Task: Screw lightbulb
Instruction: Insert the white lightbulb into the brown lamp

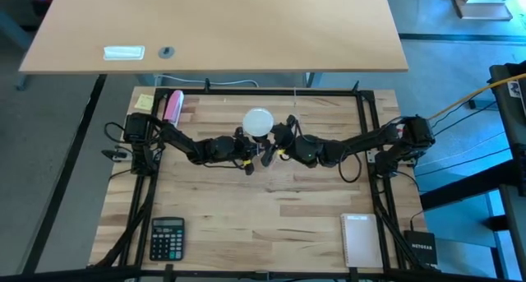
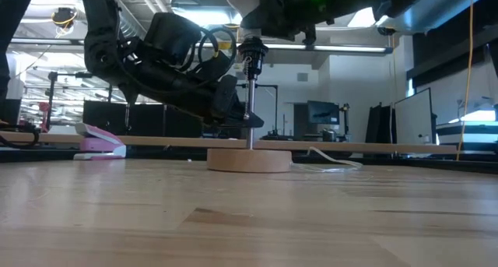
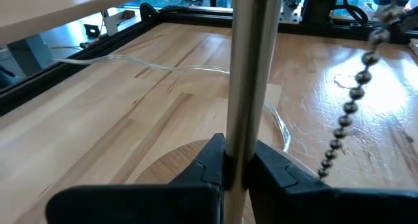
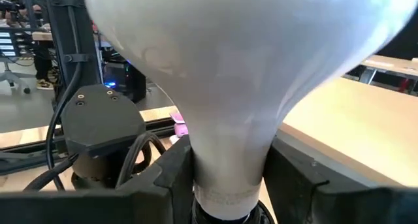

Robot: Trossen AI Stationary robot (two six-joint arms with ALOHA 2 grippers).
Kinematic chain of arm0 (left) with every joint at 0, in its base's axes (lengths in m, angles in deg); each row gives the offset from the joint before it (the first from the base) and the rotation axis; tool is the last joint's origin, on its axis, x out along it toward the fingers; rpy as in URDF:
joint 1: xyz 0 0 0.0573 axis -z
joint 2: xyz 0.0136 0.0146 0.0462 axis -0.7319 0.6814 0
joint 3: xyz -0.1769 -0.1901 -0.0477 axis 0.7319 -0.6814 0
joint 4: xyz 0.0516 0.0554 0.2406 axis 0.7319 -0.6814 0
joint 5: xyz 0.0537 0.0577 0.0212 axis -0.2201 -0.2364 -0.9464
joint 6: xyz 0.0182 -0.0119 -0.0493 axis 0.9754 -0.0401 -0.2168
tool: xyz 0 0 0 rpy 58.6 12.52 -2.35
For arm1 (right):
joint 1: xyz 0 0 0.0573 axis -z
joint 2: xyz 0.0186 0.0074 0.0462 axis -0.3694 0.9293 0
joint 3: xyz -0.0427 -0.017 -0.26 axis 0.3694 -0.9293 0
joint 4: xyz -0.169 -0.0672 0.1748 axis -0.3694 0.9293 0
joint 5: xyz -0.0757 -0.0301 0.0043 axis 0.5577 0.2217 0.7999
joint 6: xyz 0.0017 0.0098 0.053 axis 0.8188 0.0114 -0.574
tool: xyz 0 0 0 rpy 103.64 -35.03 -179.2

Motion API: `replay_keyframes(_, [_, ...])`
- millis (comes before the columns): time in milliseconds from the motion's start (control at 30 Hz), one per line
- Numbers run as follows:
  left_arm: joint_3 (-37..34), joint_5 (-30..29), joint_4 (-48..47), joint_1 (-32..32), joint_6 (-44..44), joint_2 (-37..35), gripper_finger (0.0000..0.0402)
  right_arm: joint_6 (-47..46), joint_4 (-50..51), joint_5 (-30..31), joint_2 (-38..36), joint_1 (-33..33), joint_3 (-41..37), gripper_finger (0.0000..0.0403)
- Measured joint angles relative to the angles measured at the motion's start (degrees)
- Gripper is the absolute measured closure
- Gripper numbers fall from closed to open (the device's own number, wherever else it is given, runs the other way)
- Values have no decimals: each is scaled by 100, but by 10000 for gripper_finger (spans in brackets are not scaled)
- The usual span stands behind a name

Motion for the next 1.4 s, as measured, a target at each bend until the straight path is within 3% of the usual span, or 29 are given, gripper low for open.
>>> replay_keyframes(200, [9,47,1,-4,38,-2,375,270,112,-207,11,-6,-37,119])
replay_keyframes(367, [11,122,5,-7,68,-2,375,268,546,-705,-376,-7,-24,68])
replay_keyframes(533, [13,483,39,-9,273,-14,375,270,1490,-1630,-1036,-4,-20,69])
replay_keyframes(667, [9,1671,-39,-56,501,-63,375,260,2456,-2235,-1535,-7,-20,82])
replay_keyframes(833, [4,2648,-33,-71,511,-184,375,254,2947,-2692,-1867,-7,-13,98])
replay_keyframes(1167, [343,4203,-121,100,501,-470,375,209,1644,-4494,-1469,444,-24,116])
replay_keyframes(1400, [512,4371,-623,152,538,-466,375,-586,625,-6140,-1039,794,68,117])
